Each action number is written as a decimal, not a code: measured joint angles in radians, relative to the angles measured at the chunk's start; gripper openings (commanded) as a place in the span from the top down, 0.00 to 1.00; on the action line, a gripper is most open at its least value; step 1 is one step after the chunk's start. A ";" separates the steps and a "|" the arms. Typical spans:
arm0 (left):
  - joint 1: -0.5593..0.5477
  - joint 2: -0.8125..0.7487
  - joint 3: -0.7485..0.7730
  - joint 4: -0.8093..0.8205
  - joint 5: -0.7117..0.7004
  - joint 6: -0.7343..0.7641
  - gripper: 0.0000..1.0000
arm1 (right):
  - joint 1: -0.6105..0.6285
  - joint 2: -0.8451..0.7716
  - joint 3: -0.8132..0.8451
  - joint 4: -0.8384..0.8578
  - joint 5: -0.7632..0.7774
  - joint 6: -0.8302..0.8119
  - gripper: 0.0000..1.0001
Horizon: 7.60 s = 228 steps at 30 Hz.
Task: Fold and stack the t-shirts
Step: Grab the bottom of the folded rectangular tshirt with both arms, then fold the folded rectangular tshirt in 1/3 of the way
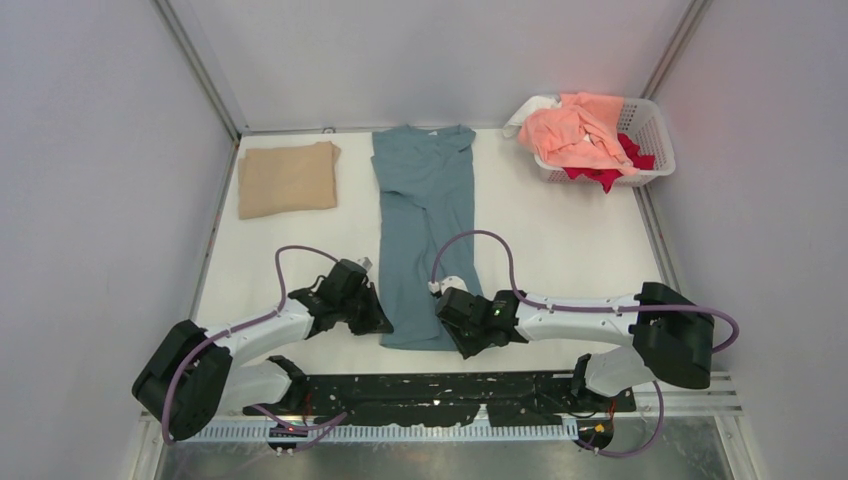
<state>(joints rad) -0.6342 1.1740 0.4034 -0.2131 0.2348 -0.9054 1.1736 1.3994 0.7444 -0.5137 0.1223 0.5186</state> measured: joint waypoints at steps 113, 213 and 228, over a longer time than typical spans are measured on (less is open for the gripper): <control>-0.072 -0.224 -0.100 -0.098 -0.008 -0.031 1.00 | -0.145 -0.569 -0.501 0.262 -0.293 0.467 0.94; 0.257 0.663 0.824 -0.275 0.236 0.238 0.01 | -0.692 0.267 0.144 0.694 -0.627 0.068 0.05; 0.290 0.532 0.507 0.013 0.302 0.223 0.00 | -0.695 0.226 -0.084 0.845 -0.566 0.097 0.05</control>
<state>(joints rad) -0.3439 1.7058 0.9108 -0.1997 0.5365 -0.6823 0.4782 1.6257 0.6601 0.3309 -0.4442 0.6159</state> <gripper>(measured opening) 0.994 0.951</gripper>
